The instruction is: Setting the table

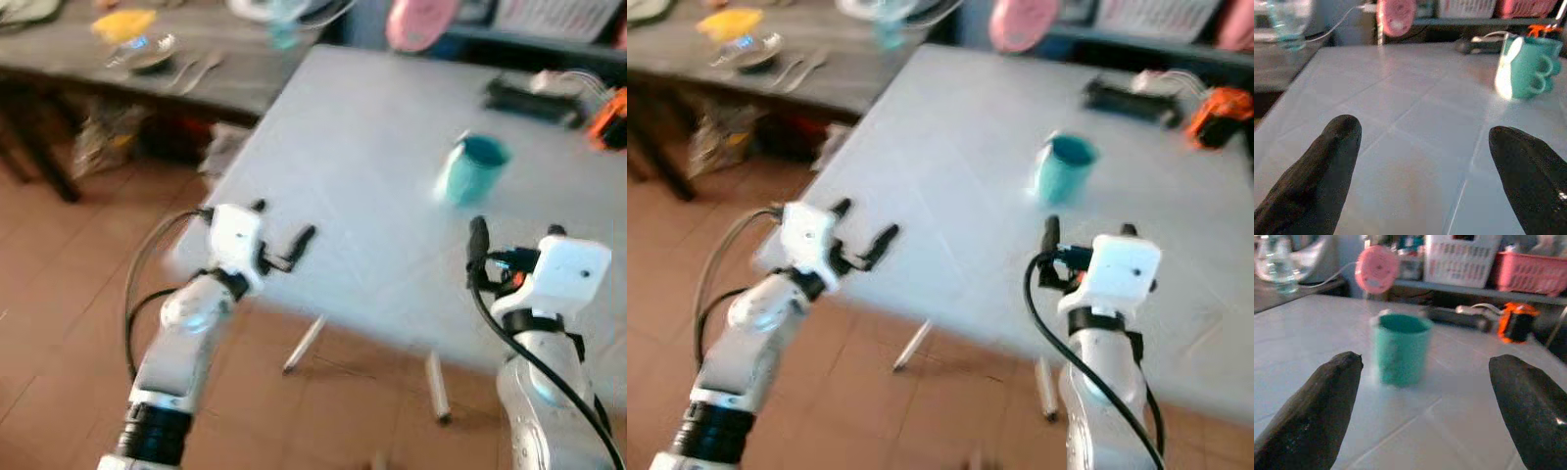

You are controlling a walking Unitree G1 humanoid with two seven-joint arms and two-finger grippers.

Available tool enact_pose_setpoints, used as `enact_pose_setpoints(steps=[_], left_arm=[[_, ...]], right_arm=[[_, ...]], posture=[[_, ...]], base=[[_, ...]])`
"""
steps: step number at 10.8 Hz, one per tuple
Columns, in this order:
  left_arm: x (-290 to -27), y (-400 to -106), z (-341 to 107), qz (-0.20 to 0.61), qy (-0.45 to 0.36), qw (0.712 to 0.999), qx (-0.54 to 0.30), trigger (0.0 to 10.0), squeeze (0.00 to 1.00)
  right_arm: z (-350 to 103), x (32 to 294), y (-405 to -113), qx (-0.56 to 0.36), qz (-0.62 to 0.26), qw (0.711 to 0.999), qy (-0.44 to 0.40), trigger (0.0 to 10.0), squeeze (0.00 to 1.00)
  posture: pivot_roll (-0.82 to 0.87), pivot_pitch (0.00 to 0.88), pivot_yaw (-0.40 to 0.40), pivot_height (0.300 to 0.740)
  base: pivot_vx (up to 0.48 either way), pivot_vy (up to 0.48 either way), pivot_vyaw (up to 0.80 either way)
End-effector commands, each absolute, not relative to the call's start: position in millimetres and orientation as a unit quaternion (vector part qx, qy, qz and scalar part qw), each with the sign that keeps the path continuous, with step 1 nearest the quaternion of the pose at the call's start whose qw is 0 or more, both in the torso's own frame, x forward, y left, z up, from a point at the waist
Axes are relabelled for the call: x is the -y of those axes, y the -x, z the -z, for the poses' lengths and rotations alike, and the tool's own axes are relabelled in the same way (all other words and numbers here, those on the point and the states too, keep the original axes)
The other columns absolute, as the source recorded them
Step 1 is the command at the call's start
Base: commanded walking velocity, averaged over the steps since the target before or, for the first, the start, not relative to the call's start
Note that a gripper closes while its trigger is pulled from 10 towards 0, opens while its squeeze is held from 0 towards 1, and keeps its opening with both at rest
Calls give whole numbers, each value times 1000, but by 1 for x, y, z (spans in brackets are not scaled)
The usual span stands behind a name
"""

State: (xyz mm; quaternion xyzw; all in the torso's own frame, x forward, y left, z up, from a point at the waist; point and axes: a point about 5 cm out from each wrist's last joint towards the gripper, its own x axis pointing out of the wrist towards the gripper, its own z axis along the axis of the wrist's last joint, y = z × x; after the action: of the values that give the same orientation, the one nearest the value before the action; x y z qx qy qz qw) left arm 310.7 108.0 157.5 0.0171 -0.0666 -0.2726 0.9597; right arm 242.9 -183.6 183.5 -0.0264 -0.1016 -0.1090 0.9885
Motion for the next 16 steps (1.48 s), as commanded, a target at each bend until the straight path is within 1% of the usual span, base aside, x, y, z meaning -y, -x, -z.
enact_pose_setpoints(steps=[1,2,3,6,7,8,9,11,13,16], left_arm=[[-97,-308,-159,294,-13,953,69,10000,0],[-96,-308,-158,296,-11,953,66,10000,0],[-93,-303,-158,318,-2,946,65,10000,0],[-92,-293,-157,377,-11,924,62,10000,0],[-90,-290,-157,400,-5,915,58,10000,0],[-86,-280,-157,458,-3,888,45,10000,0],[-85,-278,-157,477,-4,878,42,10000,0],[-81,-278,-163,500,-11,865,45,10000,0],[-82,-279,-166,507,-15,861,44,10000,0],[-79,-275,-167,519,-11,854,42,10000,0]], right_arm=[[-184,190,-239,102,123,987,33,10000,0],[-184,190,-239,102,123,987,33,10000,0],[-183,189,-238,101,123,987,31,10000,0],[-178,179,-237,95,116,989,16,10000,0],[-175,178,-236,87,126,988,20,10000,0],[-167,175,-237,74,139,988,4,10000,0],[-167,172,-240,74,137,988,0,10000,0],[-160,167,-251,68,133,989,-10,10000,0],[-158,162,-263,66,128,989,-15,10000,0],[-156,152,-286,66,115,991,-21,10000,0]], posture=[[89,133,-13,740],[89,132,-12,740],[91,135,-12,740],[99,146,-8,740],[103,153,-9,740],[105,160,-7,740],[107,164,-5,740],[113,174,0,740],[118,185,4,740],[134,188,-13,740]], base=[[356,0,0],[289,0,0],[0,0,0],[0,0,0],[0,0,0],[0,0,0],[0,0,0],[0,0,0],[0,0,0],[0,0,0]])
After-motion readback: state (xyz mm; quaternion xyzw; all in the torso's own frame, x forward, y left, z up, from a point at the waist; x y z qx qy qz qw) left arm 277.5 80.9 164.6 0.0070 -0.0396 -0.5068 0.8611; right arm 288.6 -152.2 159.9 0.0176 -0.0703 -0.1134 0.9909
